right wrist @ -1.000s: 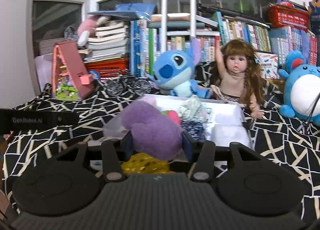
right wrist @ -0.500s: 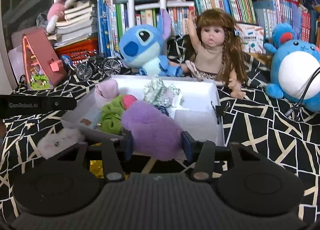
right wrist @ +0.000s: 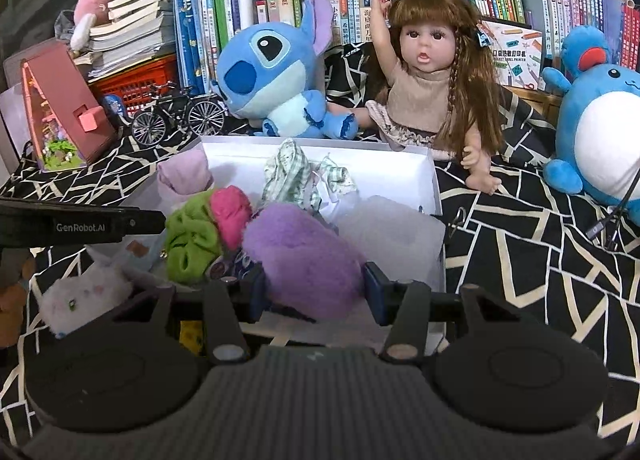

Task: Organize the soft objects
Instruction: 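Carry the purple plush and beige roll over the white box with both tools, then open both tools to drop the purple plush and beige roll into the box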

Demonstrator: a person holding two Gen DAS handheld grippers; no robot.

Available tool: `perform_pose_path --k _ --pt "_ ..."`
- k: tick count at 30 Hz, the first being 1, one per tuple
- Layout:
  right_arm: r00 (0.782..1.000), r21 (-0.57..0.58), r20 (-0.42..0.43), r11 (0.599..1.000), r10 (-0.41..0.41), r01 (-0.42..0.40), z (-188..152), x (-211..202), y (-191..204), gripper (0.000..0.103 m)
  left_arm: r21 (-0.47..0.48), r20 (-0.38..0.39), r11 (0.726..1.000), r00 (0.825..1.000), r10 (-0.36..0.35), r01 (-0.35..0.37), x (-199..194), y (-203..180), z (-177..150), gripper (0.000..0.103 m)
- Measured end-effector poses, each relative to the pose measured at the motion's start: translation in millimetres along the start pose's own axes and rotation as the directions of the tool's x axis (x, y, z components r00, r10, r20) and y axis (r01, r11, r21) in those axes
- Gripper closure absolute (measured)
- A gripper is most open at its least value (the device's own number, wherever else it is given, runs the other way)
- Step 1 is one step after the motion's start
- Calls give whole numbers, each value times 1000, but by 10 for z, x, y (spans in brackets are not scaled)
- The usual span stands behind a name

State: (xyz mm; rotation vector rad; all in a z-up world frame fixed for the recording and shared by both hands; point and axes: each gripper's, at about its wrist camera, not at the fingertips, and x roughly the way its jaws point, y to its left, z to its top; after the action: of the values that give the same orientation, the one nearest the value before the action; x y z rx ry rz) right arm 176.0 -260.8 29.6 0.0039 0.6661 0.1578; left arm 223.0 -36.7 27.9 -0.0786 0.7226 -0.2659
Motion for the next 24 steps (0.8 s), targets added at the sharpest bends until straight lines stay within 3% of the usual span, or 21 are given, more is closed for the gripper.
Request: perform_pose_path --k 14,24 --pt "1000 52 -23 999 -6 7 187 205 -123 55 -17 -18 1000 1000 26 -26 309 -8 164 76" --pt "998 118 -59 993 20 -13 125 256 -200 59 -12 -23 999 999 33 -33 357 0 127 76"
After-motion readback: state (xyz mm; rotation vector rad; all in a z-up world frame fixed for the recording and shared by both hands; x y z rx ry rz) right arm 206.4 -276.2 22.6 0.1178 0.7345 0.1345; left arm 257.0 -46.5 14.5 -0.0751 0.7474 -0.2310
